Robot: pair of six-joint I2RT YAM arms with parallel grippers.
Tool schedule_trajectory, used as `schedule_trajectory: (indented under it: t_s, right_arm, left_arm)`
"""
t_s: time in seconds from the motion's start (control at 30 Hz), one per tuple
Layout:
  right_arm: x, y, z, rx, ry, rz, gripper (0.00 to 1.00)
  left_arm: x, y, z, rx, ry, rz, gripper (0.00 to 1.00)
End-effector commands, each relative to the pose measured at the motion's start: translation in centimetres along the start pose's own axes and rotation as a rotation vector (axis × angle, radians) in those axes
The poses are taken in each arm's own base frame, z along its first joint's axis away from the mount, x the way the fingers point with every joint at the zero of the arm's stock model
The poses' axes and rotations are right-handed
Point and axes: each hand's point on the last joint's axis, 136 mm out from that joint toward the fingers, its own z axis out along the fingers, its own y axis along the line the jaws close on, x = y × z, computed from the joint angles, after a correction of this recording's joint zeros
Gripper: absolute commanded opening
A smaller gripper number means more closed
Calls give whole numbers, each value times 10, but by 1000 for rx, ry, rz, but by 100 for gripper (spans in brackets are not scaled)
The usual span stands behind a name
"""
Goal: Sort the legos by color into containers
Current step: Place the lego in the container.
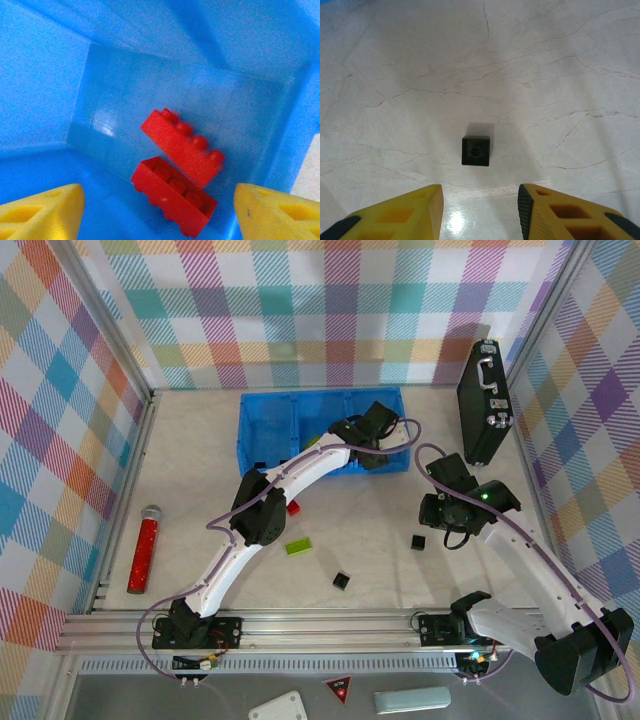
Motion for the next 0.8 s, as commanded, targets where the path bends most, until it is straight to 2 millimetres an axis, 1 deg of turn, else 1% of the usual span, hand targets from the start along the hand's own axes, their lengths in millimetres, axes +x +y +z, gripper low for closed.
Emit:
schedule_trajectory:
  t_s: [0.0,0.1,0.27,0.43,0.6,0.77]
  right_arm:
    - [1,-1,0,-2,1,11,46]
    - [0,-1,-1,-4,-2,10,46]
    - [-3,2,1,-13,-7,9,46]
    - [-5,7,7,-23,3,7,46]
    - [-5,11,15,-26,19,6,46]
    - [-2,15,26,-28,42,9,47]
  left_arm:
    - [-20,2,-12,-4,-60,-11,81]
    - [-24,5,-19,-2,-75,-26,82]
    - [-32,10,-41,14,-105,-69,81]
    - [-35,11,-61,40,-125,-132,80]
    - [-31,14,-80,42,-124,-203,80]
    - [-21,18,-100,32,-107,-286,79]
